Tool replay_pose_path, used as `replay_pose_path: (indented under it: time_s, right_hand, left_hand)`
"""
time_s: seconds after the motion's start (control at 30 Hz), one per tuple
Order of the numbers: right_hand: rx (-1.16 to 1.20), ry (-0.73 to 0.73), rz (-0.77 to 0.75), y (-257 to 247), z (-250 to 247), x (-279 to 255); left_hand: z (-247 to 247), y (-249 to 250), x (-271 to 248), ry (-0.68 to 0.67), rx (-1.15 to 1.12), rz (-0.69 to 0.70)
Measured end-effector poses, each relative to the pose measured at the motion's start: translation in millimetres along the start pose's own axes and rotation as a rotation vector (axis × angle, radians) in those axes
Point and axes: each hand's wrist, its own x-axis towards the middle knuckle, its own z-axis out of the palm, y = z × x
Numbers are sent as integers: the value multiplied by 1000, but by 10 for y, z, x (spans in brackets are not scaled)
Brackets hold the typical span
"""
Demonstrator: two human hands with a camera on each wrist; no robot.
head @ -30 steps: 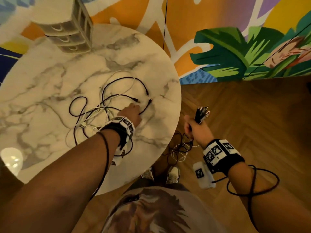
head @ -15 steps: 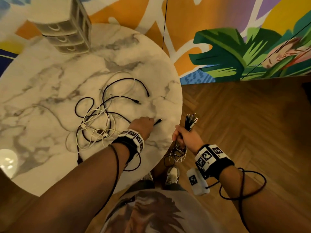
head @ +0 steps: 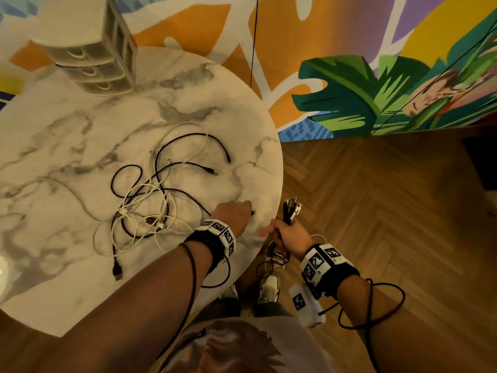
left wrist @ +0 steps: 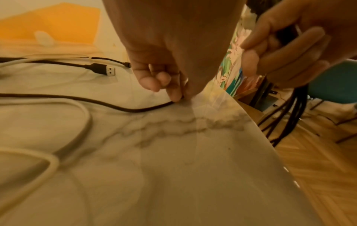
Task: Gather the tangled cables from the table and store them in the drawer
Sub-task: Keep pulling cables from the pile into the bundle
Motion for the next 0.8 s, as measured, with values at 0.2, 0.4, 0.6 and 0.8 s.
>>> replay_pose_path:
  time_s: [0.2, 0.4, 0.6, 0.8]
  right_hand:
    - [-74, 59, -47, 11, -42, 26]
    - [-303, 16, -184, -139, 31, 63]
    - [-184, 46, -193, -260, -180, 40]
    - [127, 284, -84, -204, -557, 46]
  left_hand:
    - [-45, 92, -126, 40, -27, 37]
    - [-119, 211, -327, 176, -127, 123]
    - [196, -362, -467, 113, -603, -211]
    - [-42, -1152, -486, 286, -845, -530]
